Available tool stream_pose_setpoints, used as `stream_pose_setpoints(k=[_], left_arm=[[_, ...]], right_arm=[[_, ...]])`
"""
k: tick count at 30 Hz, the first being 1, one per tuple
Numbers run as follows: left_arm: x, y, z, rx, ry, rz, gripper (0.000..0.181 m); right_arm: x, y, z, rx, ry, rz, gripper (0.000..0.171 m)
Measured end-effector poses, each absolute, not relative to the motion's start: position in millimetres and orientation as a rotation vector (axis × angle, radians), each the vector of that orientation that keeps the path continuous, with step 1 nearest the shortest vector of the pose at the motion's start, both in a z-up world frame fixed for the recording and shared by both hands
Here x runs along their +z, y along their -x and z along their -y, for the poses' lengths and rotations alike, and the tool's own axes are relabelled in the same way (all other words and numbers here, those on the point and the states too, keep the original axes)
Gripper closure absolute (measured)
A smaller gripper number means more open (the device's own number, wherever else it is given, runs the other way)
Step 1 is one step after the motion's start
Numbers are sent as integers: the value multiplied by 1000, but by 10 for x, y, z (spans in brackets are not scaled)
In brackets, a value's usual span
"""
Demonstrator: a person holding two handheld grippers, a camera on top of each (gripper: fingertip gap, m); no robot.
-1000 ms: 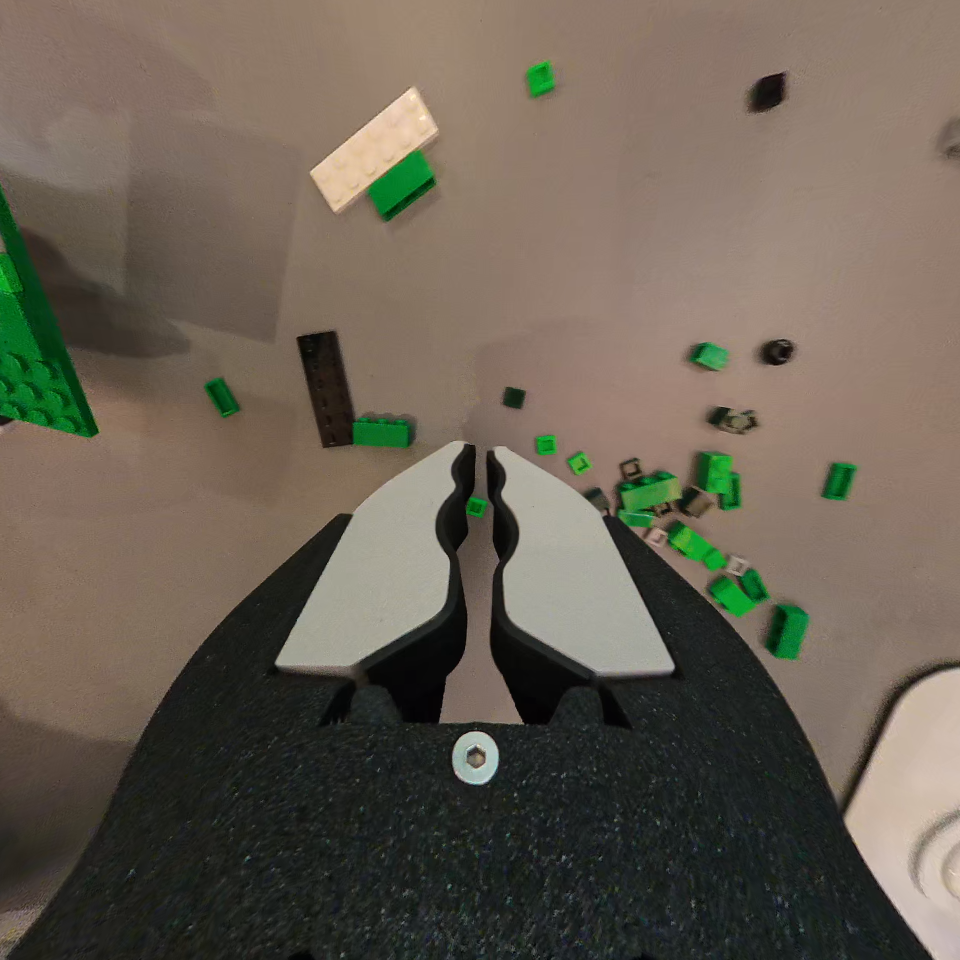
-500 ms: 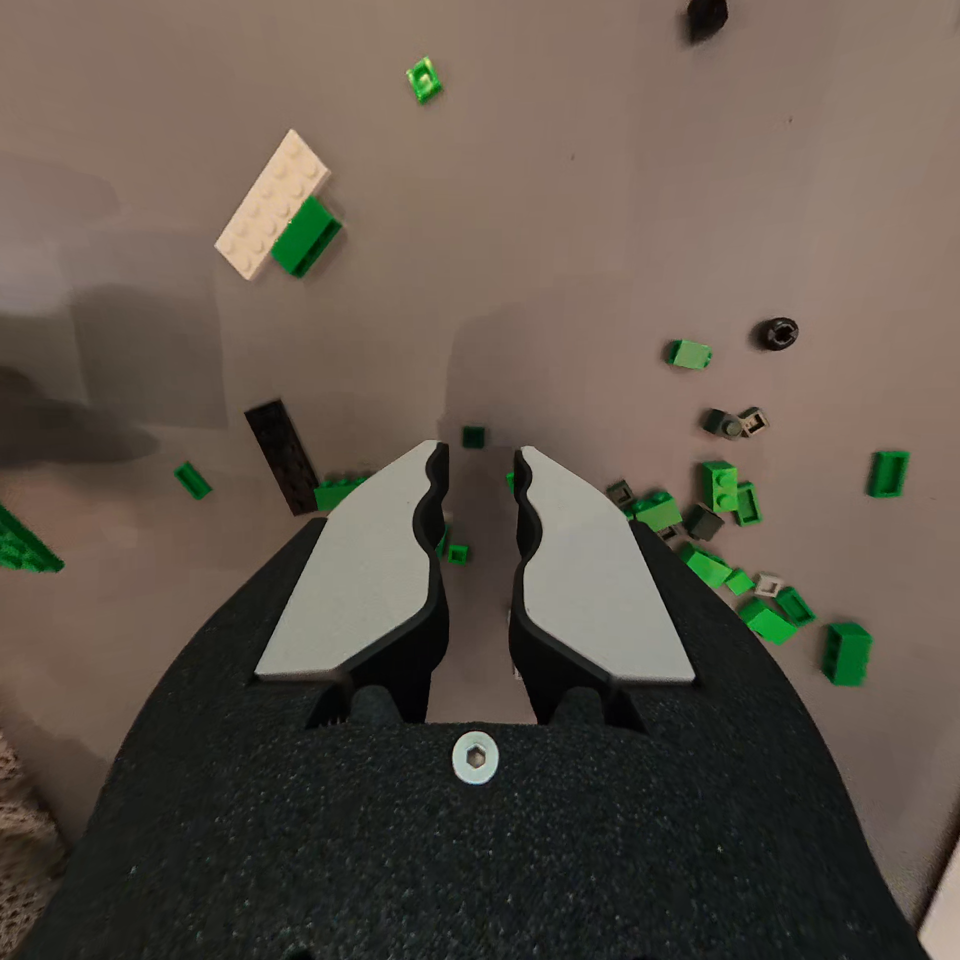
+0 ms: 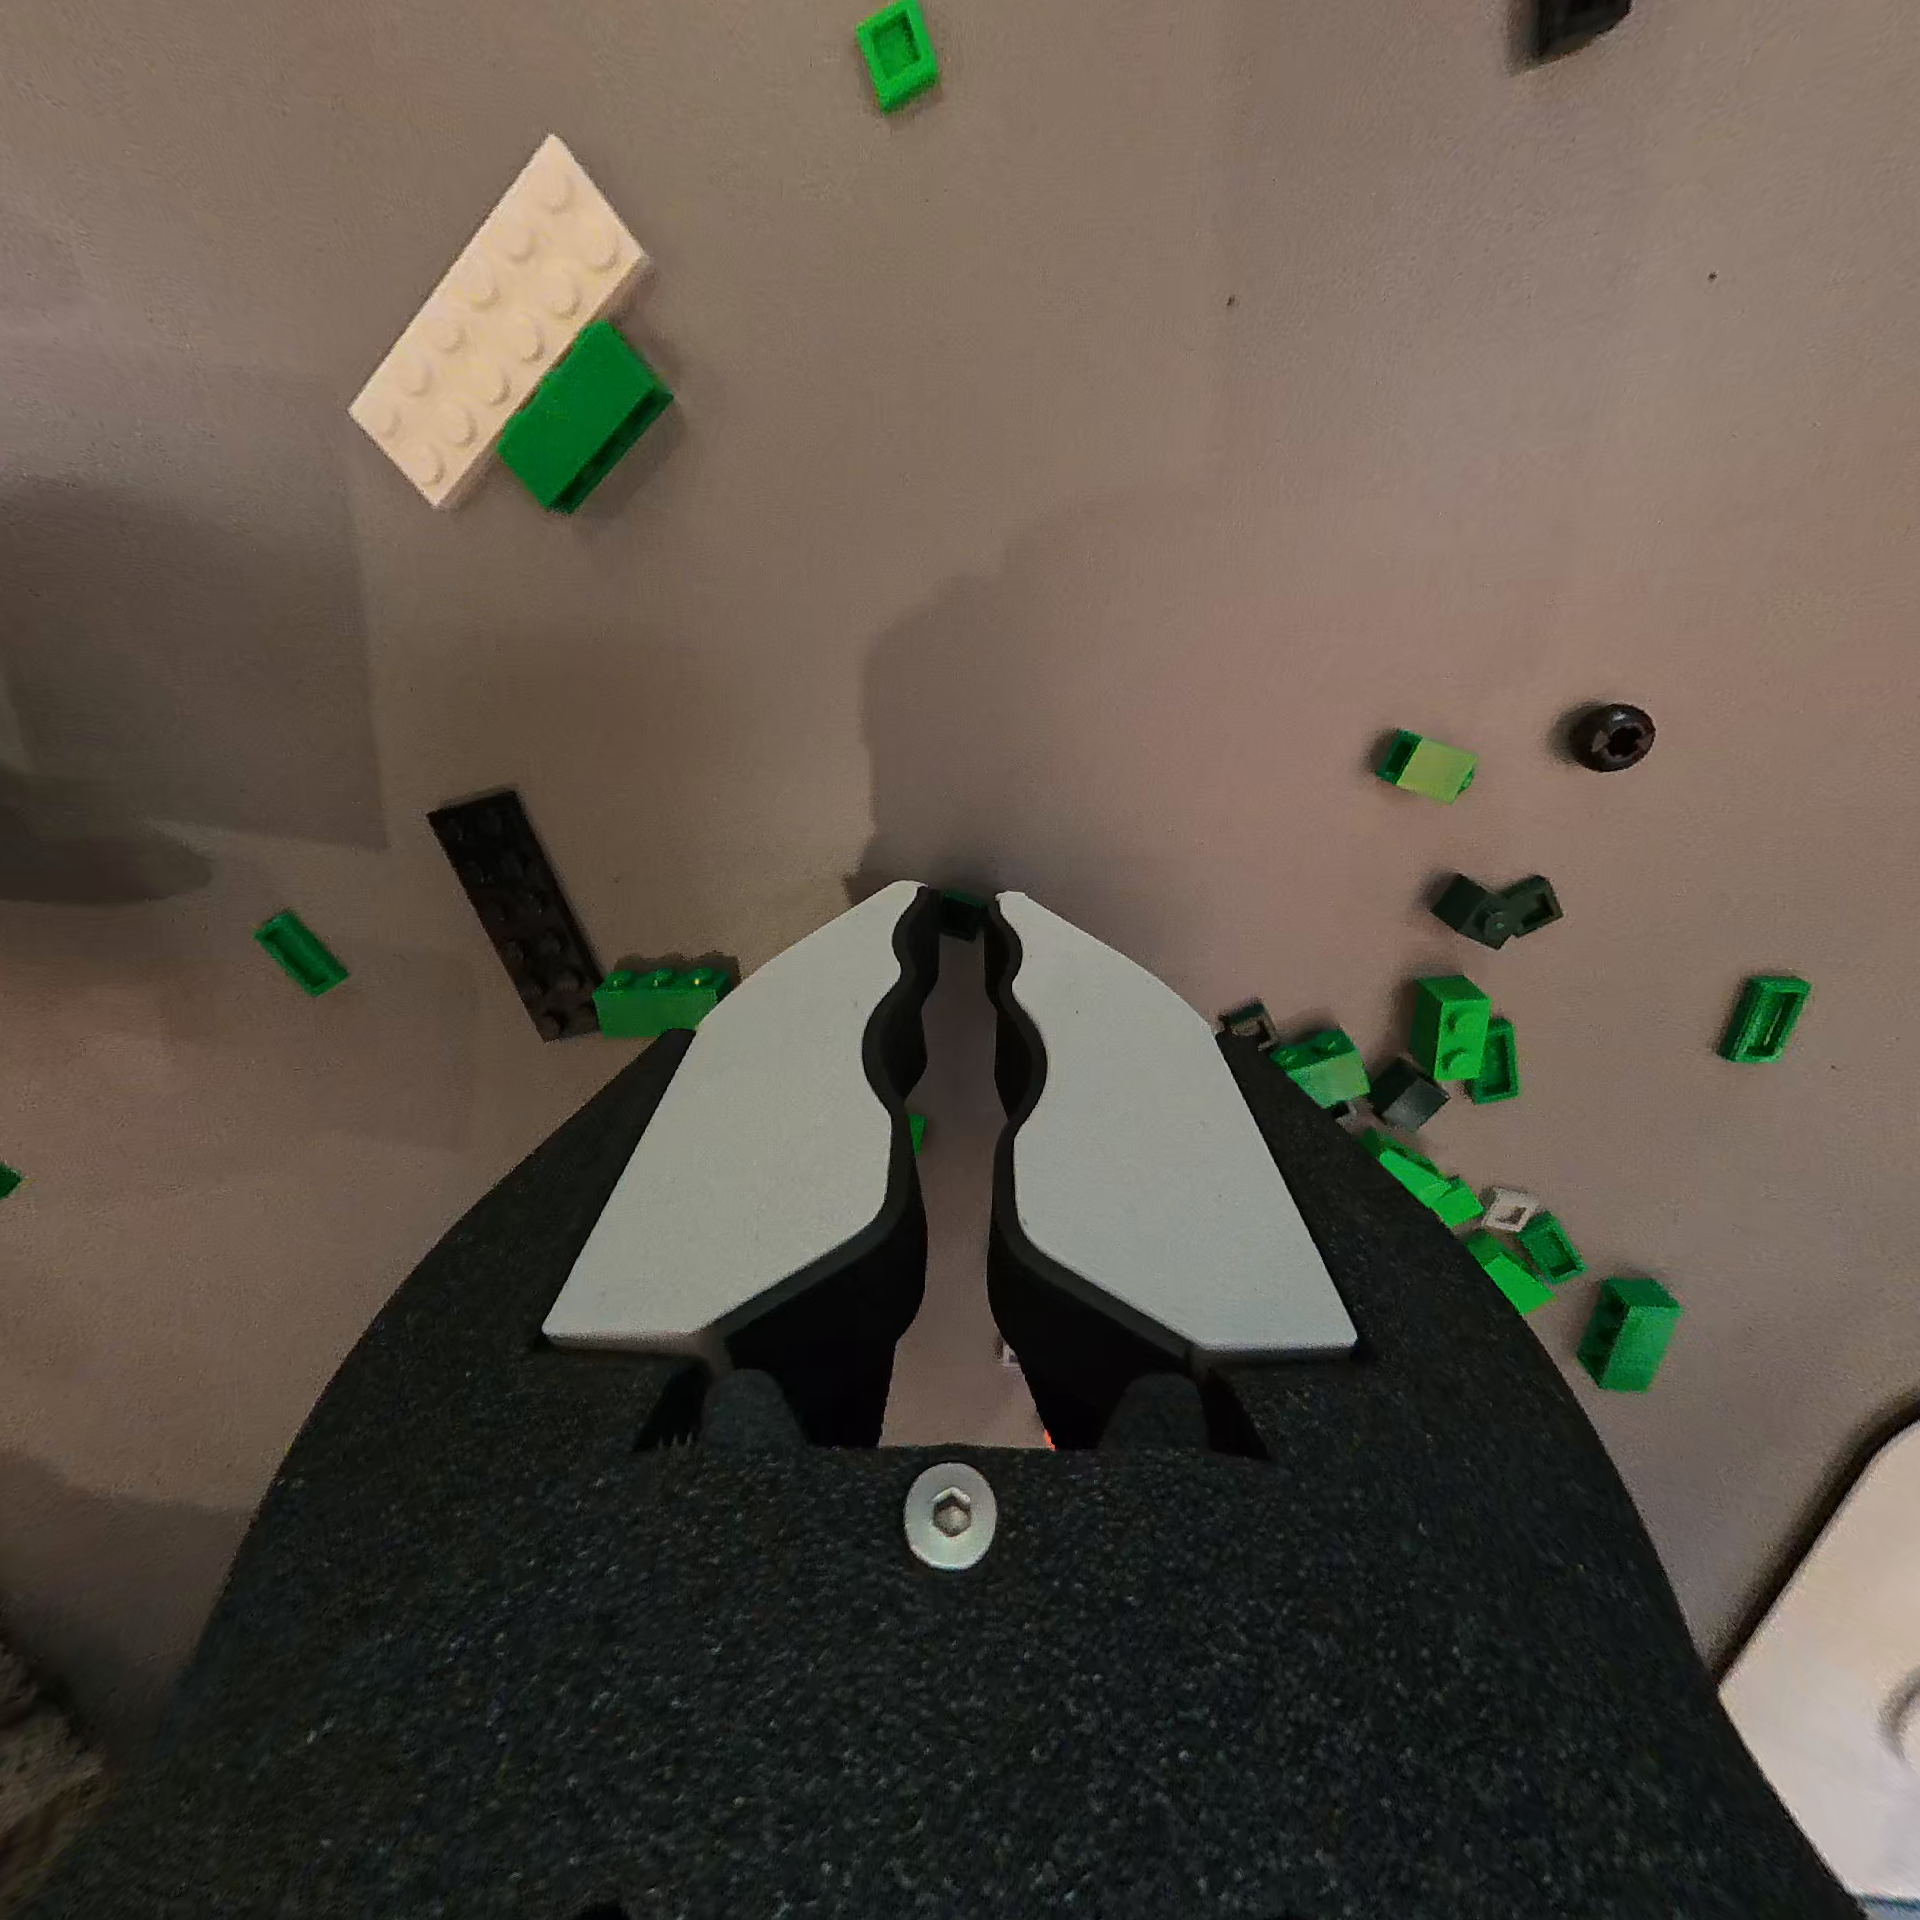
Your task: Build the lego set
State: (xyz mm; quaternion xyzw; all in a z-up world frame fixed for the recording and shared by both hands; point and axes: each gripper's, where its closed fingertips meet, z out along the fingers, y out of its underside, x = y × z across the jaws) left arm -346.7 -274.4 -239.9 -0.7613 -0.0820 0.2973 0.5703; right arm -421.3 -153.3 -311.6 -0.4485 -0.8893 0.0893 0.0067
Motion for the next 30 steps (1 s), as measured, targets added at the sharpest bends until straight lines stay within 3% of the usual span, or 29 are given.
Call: stream_pose_setpoints(k=[3,6,11,22,30], left_arm=[[-2409,3466,2740,699,1794,189,106],[-2408,3441,2711,665,1793,176,106],[-2298,3048,2419,273,1744,117,106],[-2052,2283,1849,26,1772,-125,106],[-2052,2072,1629,-6,1796,-181,106]], right_arm=[[-2956,4151,1587,454,1382,2758,164],[-2524,3955,1840,883,1260,2705,164],[-1832,3016,2351,1561,675,2617,164],[-1822,2210,2163,1589,419,2501,164],[-1864,1998,1967,1354,354,2492,164]])
